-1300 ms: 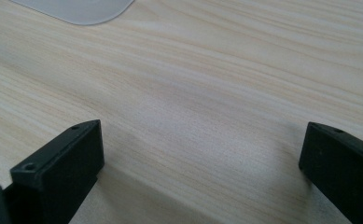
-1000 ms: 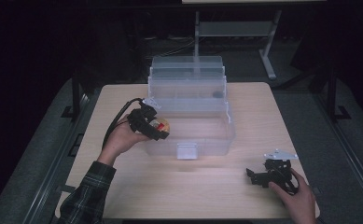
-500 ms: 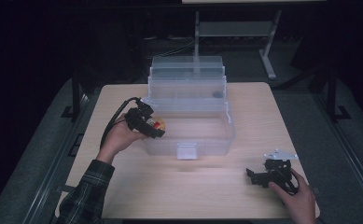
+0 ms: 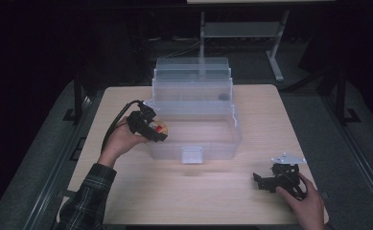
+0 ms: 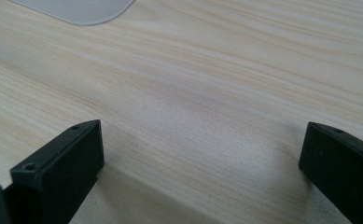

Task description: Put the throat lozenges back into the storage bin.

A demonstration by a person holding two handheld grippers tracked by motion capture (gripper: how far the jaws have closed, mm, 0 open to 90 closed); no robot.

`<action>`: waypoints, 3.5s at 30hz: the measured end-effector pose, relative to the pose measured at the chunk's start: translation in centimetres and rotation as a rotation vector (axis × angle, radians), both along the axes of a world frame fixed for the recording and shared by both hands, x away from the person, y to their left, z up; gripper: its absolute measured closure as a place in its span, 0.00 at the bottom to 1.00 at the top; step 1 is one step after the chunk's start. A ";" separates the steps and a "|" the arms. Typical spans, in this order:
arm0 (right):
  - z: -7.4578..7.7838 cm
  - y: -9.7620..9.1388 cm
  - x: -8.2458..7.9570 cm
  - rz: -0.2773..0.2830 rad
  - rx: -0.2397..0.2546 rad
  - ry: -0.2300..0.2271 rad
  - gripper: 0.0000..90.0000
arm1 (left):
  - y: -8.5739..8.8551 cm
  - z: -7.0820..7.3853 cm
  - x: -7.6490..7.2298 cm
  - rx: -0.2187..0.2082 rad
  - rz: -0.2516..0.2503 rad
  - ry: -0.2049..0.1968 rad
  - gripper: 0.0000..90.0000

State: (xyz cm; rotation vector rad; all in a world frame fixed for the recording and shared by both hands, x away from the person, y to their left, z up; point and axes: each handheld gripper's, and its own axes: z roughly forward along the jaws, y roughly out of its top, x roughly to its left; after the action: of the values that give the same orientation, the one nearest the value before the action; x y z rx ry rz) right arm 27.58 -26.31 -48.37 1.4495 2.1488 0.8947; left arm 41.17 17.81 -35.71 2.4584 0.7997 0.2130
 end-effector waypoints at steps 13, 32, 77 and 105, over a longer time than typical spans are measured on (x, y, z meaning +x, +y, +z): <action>0.0 0.0 0.0 0.000 0.000 0.000 0.00 | -0.1 -0.2 0.1 0.005 -0.013 0.009 0.21; 0.0 0.0 0.0 -0.001 0.001 0.000 0.00 | 0.1 -0.1 0.0 0.000 -0.014 0.002 0.20; 0.0 0.0 0.0 0.000 0.000 0.001 0.00 | 6.6 0.0 -6.3 -0.129 0.050 -0.116 0.19; 0.0 0.0 0.0 -0.002 0.001 0.001 0.00 | 9.0 -4.6 -10.9 -0.148 0.098 -0.168 0.19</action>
State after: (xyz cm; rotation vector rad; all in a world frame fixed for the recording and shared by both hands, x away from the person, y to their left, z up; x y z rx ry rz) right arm 27.56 -26.30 -48.36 1.4530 2.1474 0.8947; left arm 30.29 26.83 -40.33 2.2329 0.8321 0.3771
